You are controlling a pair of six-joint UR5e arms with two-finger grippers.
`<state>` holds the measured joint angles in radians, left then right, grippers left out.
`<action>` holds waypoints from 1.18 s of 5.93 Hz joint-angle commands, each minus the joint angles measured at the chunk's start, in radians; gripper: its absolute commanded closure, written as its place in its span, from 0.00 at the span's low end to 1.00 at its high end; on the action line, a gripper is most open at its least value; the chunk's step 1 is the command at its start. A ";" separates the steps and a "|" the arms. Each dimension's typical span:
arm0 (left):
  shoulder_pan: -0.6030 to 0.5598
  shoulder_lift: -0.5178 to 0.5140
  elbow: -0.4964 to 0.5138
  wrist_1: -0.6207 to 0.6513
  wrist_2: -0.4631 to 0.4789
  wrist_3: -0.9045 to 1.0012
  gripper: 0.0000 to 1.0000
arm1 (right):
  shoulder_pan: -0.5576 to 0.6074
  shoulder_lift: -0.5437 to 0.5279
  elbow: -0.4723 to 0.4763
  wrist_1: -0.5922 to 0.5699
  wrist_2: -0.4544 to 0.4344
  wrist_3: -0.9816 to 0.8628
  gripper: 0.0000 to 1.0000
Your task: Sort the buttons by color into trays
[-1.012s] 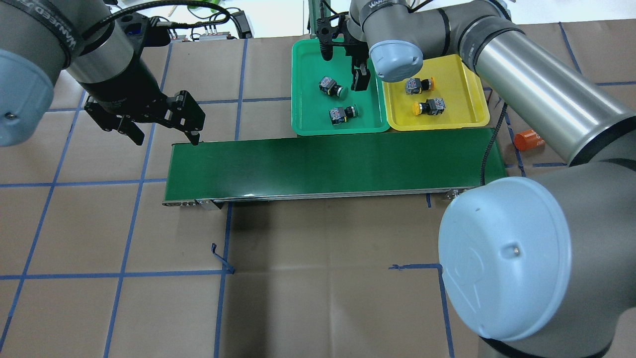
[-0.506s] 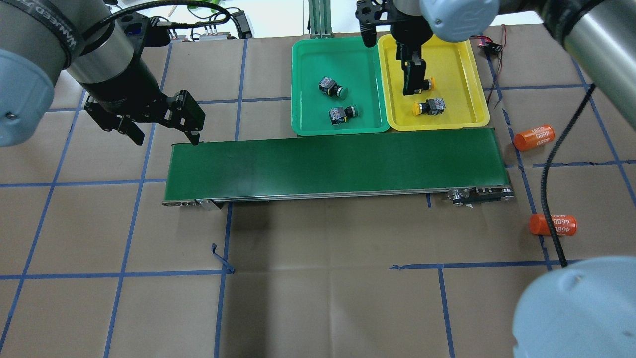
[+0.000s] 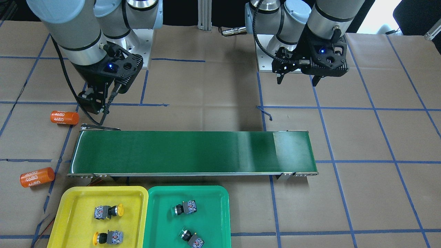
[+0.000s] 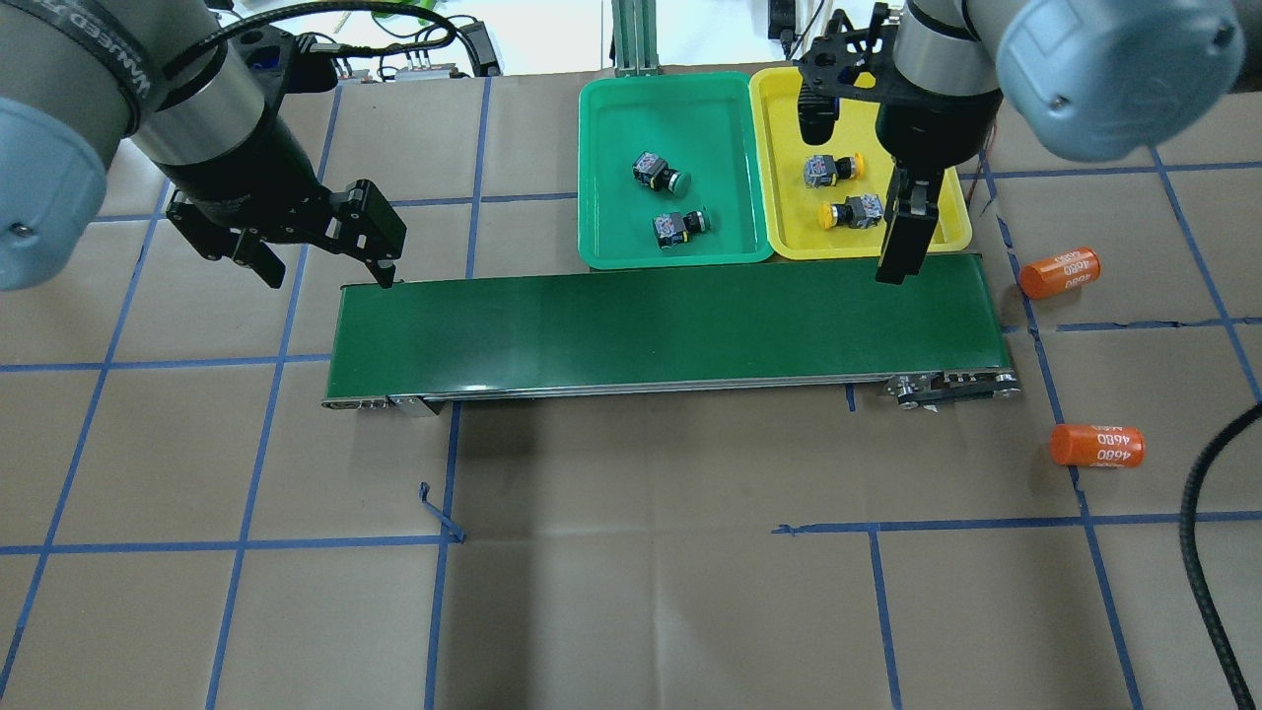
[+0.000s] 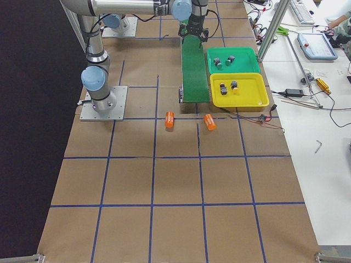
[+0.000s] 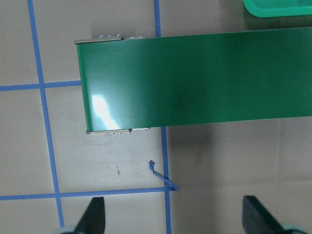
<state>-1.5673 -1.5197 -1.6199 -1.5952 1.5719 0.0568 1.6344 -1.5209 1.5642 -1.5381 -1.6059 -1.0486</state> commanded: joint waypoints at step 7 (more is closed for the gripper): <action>0.000 0.000 0.000 0.000 -0.001 0.000 0.01 | -0.030 -0.070 -0.035 0.016 0.015 1.125 0.00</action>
<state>-1.5677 -1.5201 -1.6199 -1.5951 1.5708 0.0571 1.6085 -1.5910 1.5281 -1.5458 -1.5895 0.0472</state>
